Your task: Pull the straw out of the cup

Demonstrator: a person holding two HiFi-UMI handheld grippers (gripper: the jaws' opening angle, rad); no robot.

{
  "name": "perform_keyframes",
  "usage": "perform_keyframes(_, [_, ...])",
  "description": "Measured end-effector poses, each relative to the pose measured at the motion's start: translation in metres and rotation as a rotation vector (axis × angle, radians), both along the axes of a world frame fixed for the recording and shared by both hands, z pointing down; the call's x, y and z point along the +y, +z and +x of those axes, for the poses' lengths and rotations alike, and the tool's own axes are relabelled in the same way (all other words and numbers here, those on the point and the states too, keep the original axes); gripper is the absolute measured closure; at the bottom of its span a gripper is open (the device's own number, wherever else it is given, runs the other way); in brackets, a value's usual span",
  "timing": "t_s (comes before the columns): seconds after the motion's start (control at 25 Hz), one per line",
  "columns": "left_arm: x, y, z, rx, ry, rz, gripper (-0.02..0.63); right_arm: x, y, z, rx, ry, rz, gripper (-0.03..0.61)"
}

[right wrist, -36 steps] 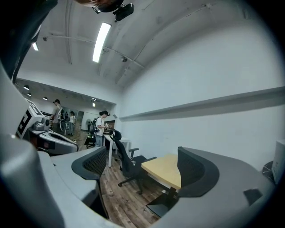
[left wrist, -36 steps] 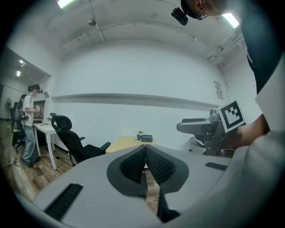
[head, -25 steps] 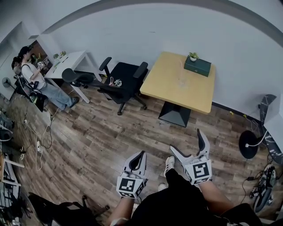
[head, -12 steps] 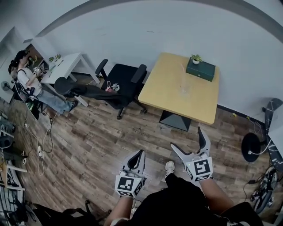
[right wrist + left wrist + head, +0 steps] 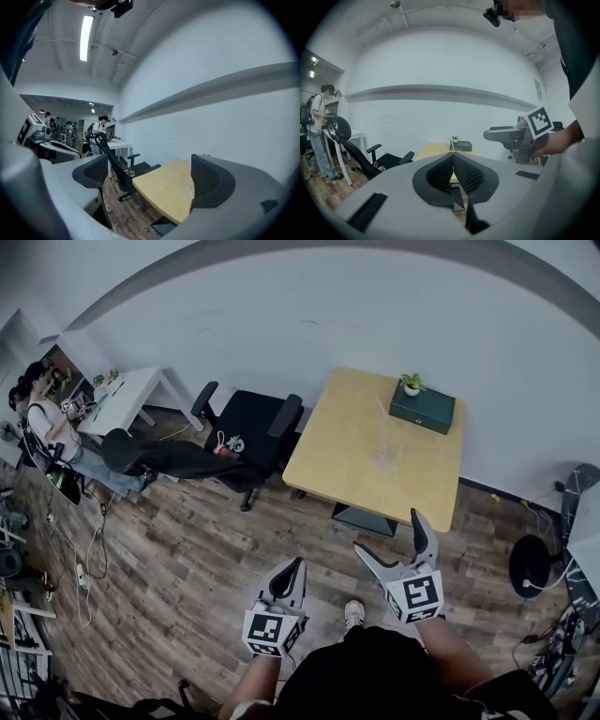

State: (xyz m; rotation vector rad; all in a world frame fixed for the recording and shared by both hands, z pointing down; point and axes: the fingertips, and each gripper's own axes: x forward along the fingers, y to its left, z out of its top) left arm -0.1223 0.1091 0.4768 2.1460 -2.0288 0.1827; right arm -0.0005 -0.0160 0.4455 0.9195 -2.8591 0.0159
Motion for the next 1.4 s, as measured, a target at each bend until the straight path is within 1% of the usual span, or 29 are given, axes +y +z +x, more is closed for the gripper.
perform_keyframes(0.12, [-0.02,0.002,-0.007,0.006,-0.006,-0.008,0.595,-0.015,0.001,-0.006,0.006,-0.004,0.0,0.025])
perform_keyframes(0.24, [-0.037,-0.007,-0.008,-0.009,0.01,0.01,0.595,-0.028,0.0,-0.011,0.007,-0.011,0.003,0.025])
perform_keyframes(0.36, [-0.052,-0.011,-0.015,-0.009,0.0,0.019,0.595,-0.043,0.002,-0.014,0.005,0.003,-0.016,0.026])
perform_keyframes(0.48, [-0.068,-0.007,-0.025,-0.006,-0.006,0.019,0.595,-0.059,0.005,-0.019,0.01,0.008,-0.023,0.026])
perform_keyframes(0.64, [-0.091,0.002,-0.036,0.001,0.008,0.006,0.595,-0.085,0.008,-0.026,0.021,0.023,-0.019,0.026])
perform_keyframes(0.88, [-0.145,0.006,-0.054,-0.002,0.06,0.01,0.595,-0.134,0.015,-0.038,0.048,0.073,-0.02,0.026])
perform_keyframes(1.04, [-0.187,0.007,-0.075,0.007,0.087,0.002,0.595,-0.173,0.021,-0.054,0.064,0.111,-0.031,0.026])
perform_keyframes(1.24, [-0.24,0.008,-0.093,-0.014,0.167,-0.004,0.595,-0.219,0.028,-0.071,0.087,0.16,-0.043,0.031])
perform_keyframes(1.4, [-0.28,0.004,-0.105,0.01,0.208,-0.014,0.595,-0.251,0.033,-0.079,0.098,0.208,-0.065,0.034])
